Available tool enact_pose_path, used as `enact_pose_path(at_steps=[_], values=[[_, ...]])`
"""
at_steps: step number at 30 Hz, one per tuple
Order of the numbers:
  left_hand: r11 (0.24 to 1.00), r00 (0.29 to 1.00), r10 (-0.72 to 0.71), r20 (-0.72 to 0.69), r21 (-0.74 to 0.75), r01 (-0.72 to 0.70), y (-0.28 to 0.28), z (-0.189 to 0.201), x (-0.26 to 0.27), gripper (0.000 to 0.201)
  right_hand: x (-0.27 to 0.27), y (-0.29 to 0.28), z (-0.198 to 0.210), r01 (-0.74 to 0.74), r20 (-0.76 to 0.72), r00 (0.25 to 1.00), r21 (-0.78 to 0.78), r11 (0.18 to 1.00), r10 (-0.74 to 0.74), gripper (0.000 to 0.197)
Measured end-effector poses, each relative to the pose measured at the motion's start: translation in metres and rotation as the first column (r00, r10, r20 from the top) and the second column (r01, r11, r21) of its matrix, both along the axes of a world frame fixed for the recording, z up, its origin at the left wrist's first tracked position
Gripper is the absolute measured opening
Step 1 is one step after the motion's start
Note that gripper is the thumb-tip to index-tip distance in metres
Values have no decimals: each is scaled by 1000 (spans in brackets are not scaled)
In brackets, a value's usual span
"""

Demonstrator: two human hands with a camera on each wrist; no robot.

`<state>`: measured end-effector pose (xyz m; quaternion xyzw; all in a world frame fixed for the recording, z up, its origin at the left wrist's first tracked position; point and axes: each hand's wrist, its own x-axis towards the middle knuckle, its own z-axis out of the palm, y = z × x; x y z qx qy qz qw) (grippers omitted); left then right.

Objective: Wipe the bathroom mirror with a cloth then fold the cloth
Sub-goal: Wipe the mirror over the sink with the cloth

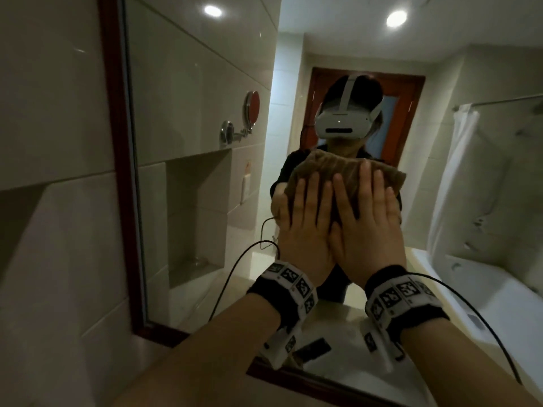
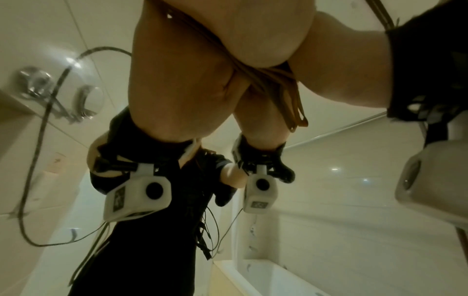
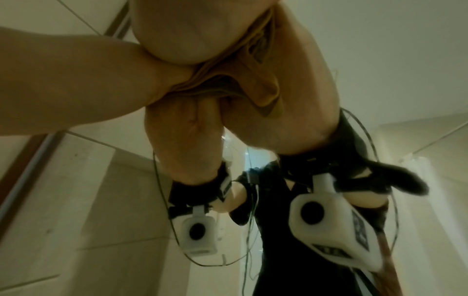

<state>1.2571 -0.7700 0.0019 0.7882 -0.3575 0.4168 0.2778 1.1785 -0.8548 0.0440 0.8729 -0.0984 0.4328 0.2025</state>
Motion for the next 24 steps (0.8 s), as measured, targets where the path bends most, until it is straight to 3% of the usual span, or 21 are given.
enact_pose_path(at_steps=[6,11,16,24], values=[[999,1000,-22,1,41,22,-16,-18,-19,61,-16,-19,-24,12,33,999,46,999,-13,70],[994,998,-47,42,97,42,2,-27,-3,66,-2,-1,-41,37,106,993,72,997,-45,69],[996,998,-12,62,87,7,39,-57,21,66,26,30,-73,14,56,998,74,997,-18,72],[974,978,210,13,80,-210,128,-115,100,75,102,125,-108,-145,-71,986,80,986,151,74]])
